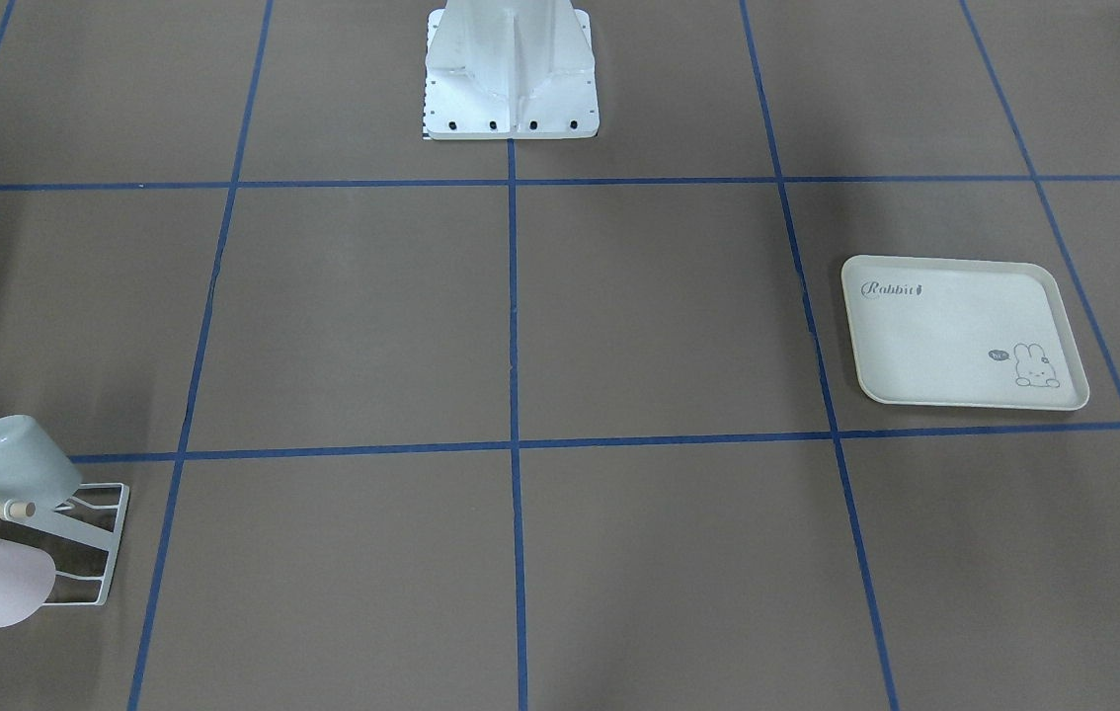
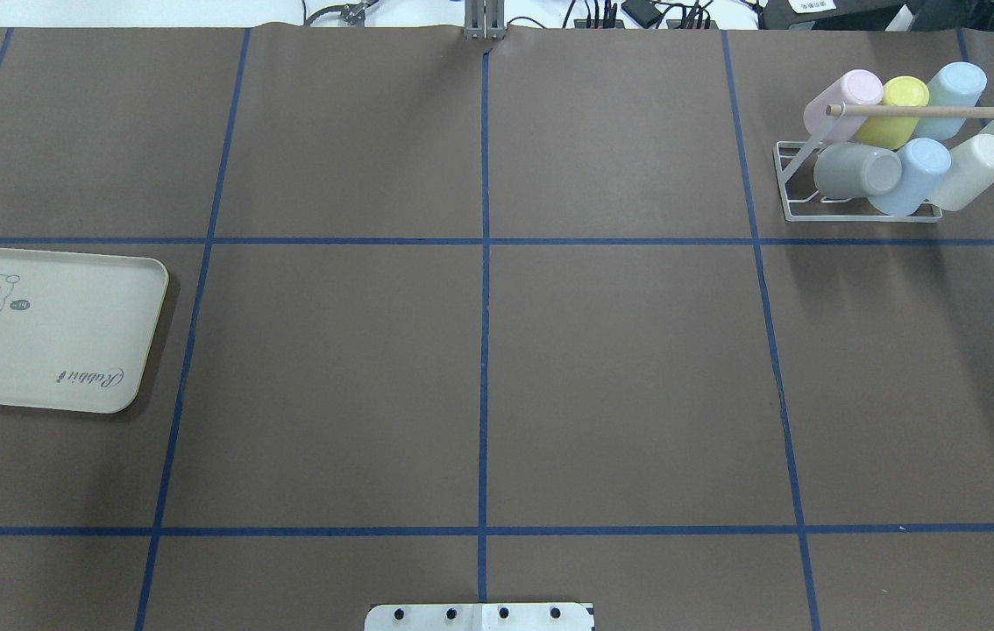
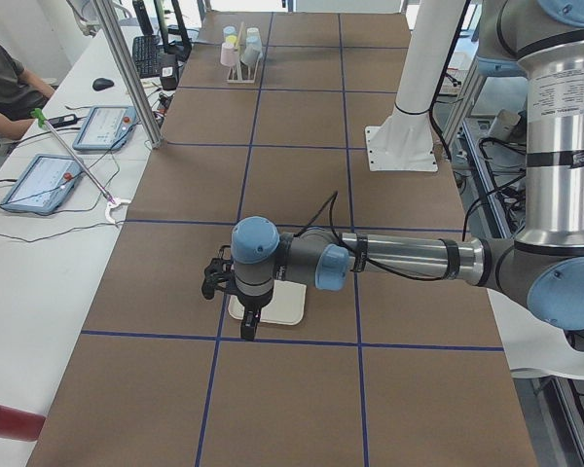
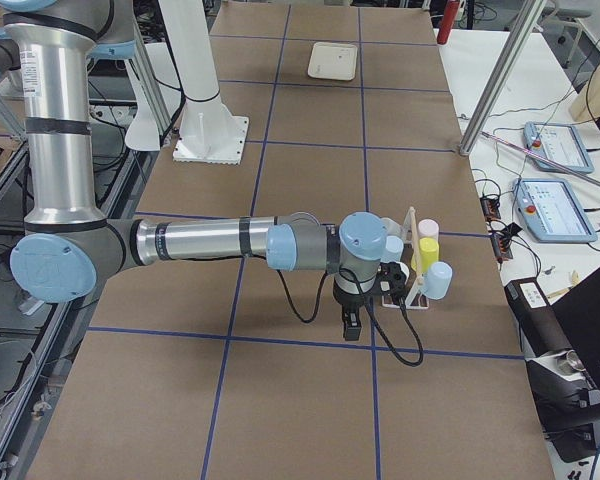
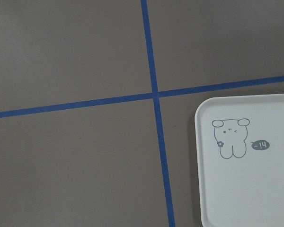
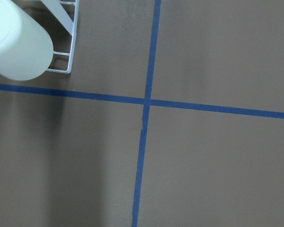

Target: Transfer IKEA cup to right arm and place on rack

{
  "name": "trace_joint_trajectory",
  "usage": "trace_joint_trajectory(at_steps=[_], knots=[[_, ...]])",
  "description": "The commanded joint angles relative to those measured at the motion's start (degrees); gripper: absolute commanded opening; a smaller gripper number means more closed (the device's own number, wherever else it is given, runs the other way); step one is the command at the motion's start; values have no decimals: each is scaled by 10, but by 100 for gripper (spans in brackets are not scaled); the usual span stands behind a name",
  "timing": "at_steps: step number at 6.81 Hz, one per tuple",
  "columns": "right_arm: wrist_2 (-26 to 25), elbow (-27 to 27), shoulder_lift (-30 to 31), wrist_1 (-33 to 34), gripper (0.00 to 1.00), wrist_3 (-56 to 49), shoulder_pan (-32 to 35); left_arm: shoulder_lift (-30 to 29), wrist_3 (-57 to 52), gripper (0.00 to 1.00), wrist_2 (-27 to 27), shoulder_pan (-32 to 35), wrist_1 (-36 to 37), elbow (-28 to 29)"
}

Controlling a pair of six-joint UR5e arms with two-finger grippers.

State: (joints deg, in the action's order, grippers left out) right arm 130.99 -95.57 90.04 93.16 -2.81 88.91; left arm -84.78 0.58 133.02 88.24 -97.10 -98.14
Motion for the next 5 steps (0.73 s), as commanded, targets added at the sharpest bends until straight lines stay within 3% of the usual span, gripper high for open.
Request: trace_joint_trajectory(at_steps=[1, 5], knots=[[-5, -2, 8, -7, 100, 2, 0, -2, -1, 100, 0, 0, 0, 0], [5, -6, 8, -6, 100, 36, 0, -3, 1, 100, 0, 0, 0, 0]])
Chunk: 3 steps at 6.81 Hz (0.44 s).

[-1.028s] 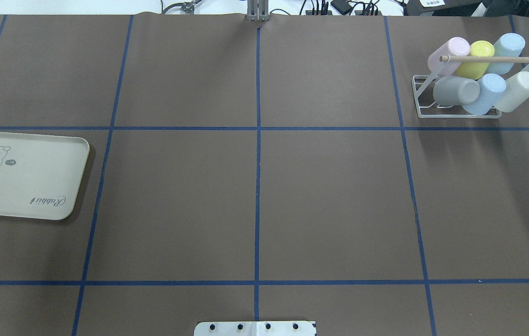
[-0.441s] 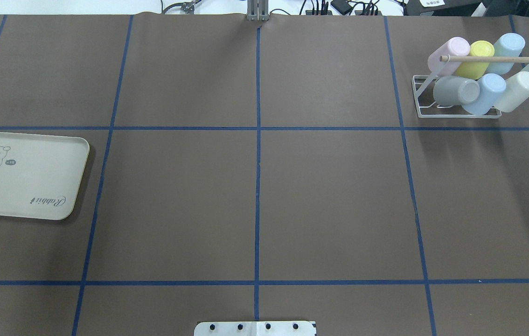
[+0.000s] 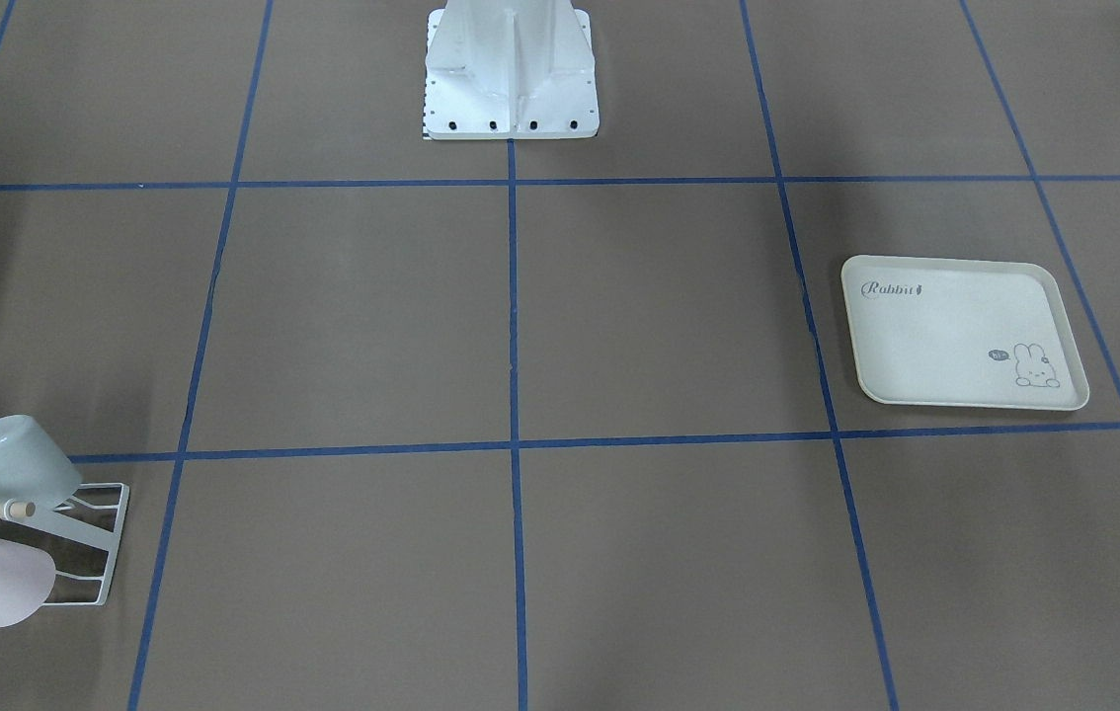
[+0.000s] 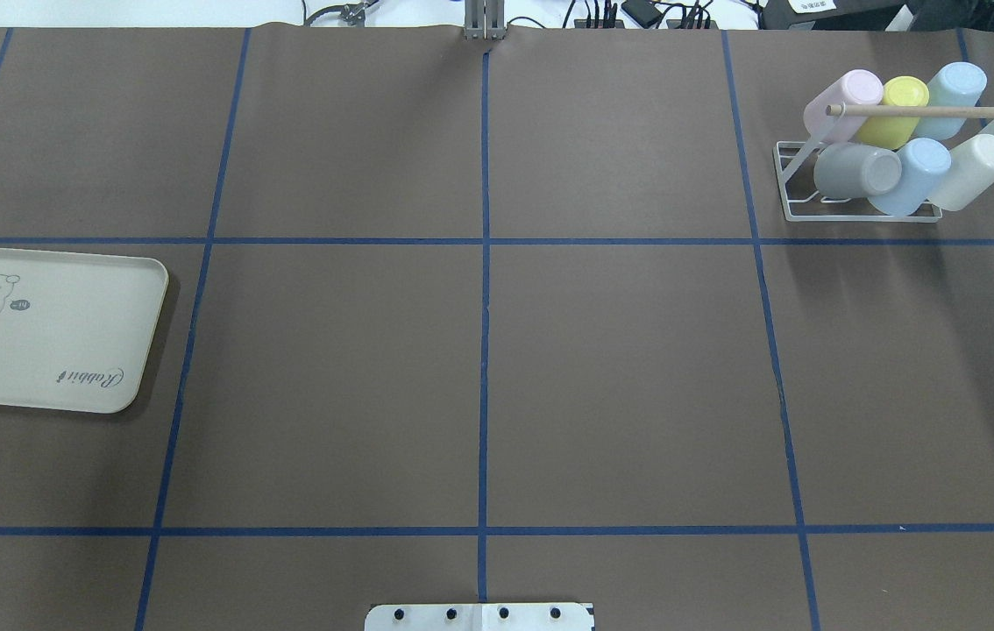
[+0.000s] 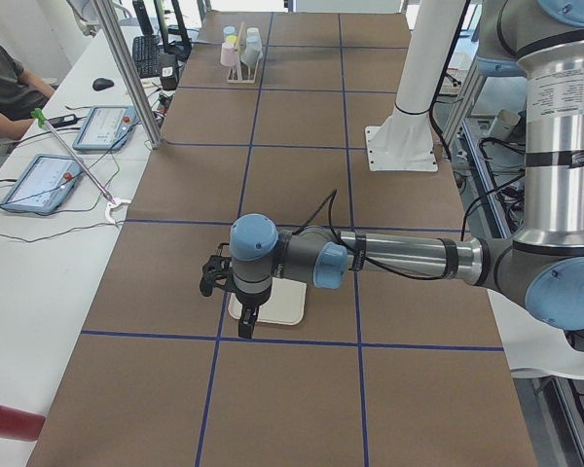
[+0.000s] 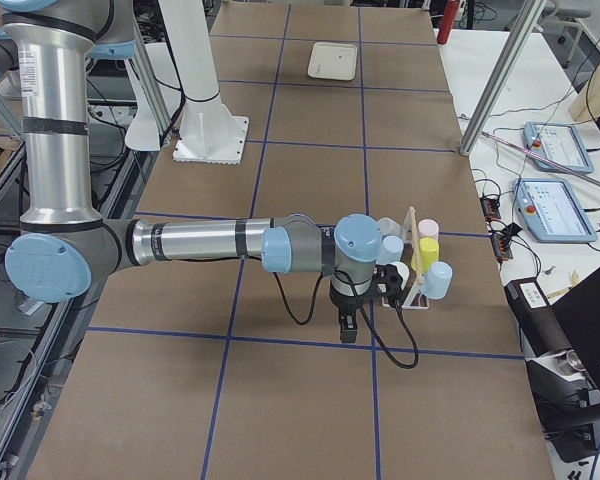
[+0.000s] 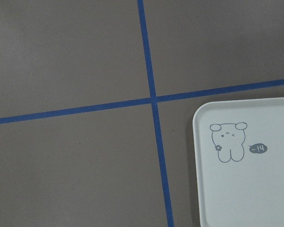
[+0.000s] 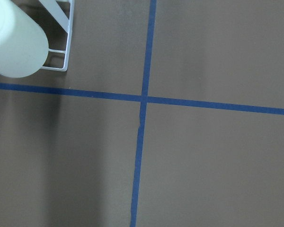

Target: Transfer IKEA cup to right arm and place on rack

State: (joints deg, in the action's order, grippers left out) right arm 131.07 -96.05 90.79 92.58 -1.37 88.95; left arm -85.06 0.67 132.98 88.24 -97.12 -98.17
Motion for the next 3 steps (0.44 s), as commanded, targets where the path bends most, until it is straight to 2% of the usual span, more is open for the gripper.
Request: trace_joint_trajectory(at_steps=[1, 3], knots=[[4, -3, 0, 0, 100, 29, 0, 0, 5, 100, 0, 0, 0, 0], [6, -2, 0, 0, 100, 54, 0, -1, 39, 100, 0, 0, 0, -2]])
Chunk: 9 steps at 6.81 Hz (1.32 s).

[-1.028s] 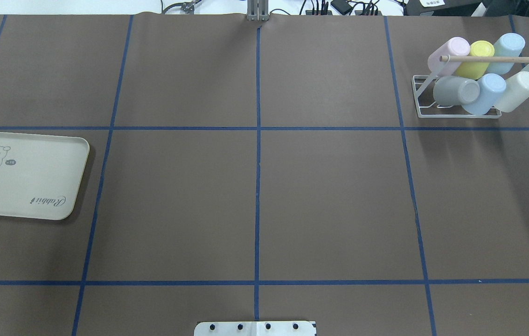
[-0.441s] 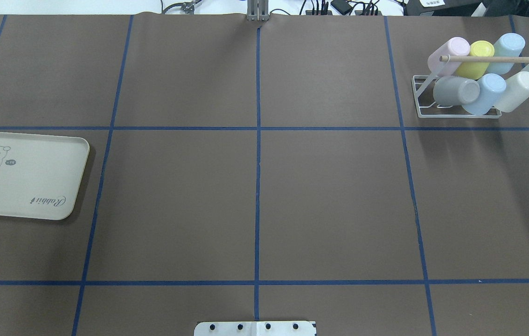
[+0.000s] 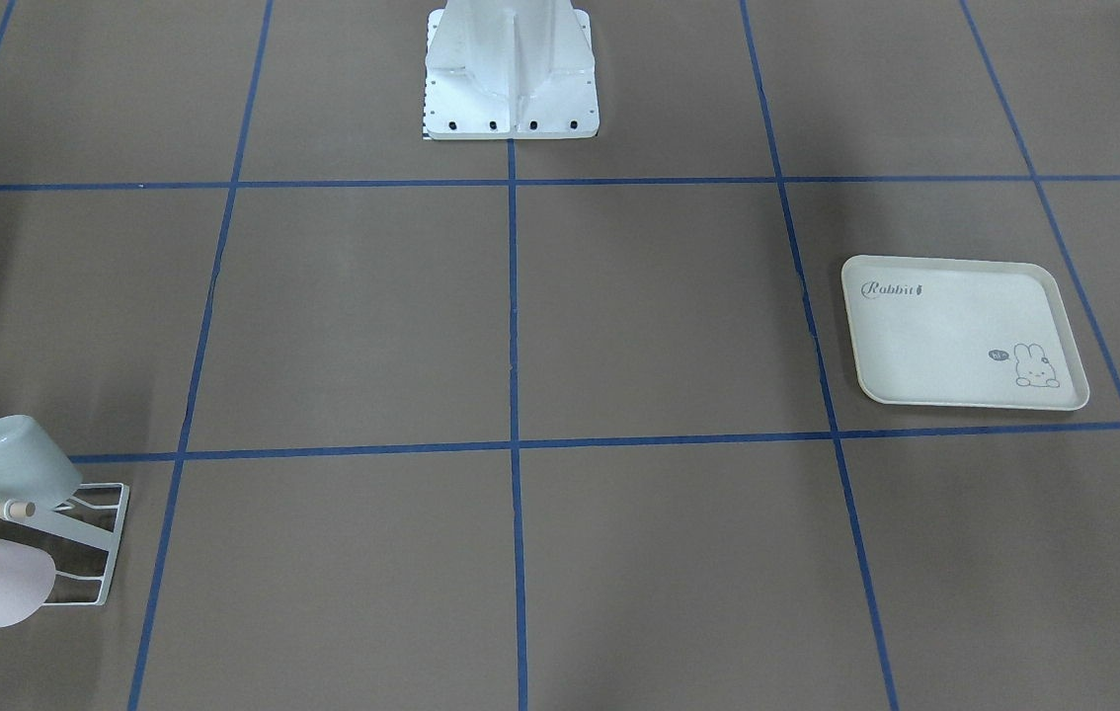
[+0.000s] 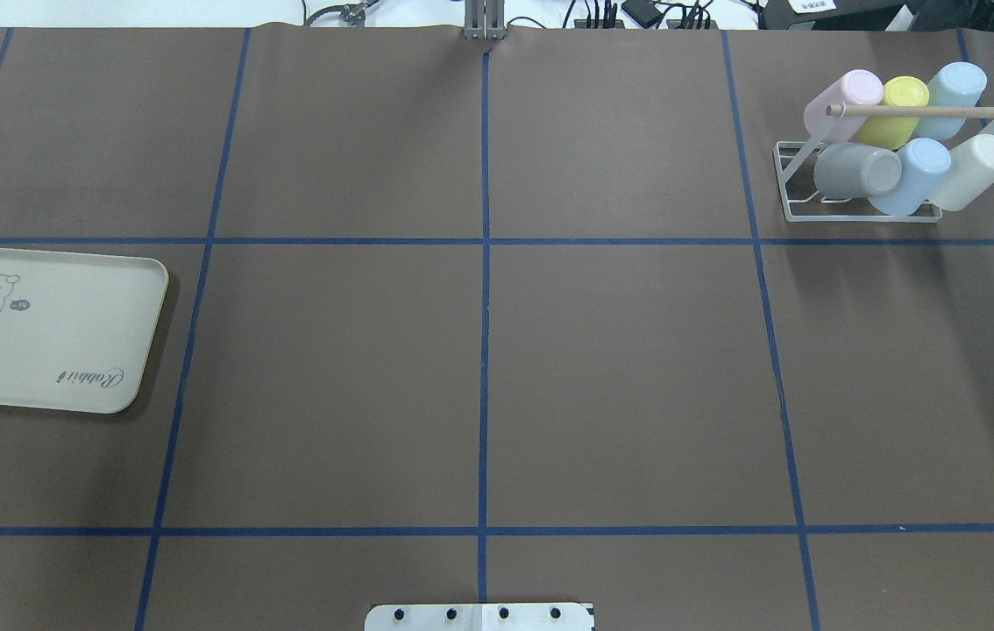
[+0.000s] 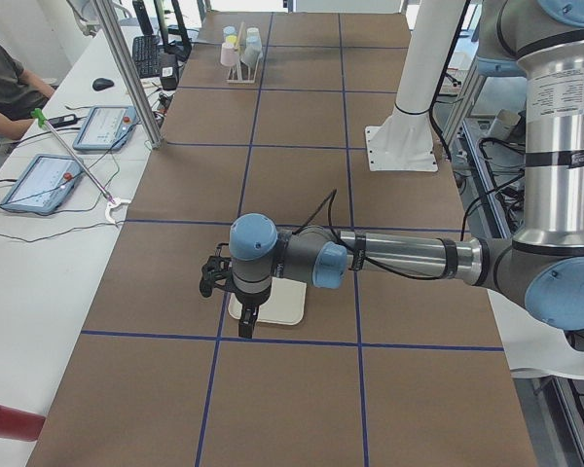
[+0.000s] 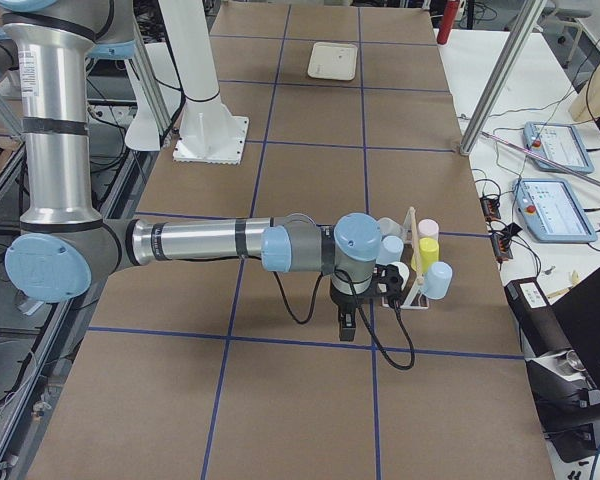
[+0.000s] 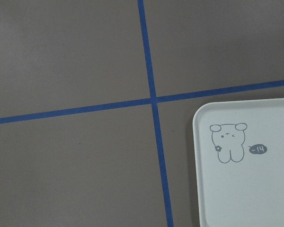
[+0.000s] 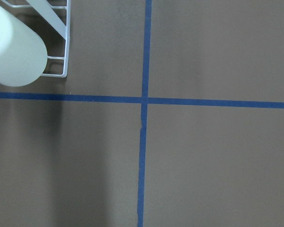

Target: Transfer IKEA cup to right arm and place on rack

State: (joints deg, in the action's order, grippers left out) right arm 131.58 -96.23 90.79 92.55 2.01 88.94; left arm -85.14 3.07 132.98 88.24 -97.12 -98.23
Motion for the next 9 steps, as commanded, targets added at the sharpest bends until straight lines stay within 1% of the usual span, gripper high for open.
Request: trace_joint_trajectory(at_steps=[1, 2, 9], knots=[[1, -2, -1, 0, 100, 64, 0, -1, 17, 100, 1, 0, 0, -2], [1, -3, -2, -1, 100, 83, 0, 0, 17, 100, 1, 0, 0, -3], [1, -6, -3, -2, 100, 79, 0, 1, 15, 100, 1, 0, 0, -10]])
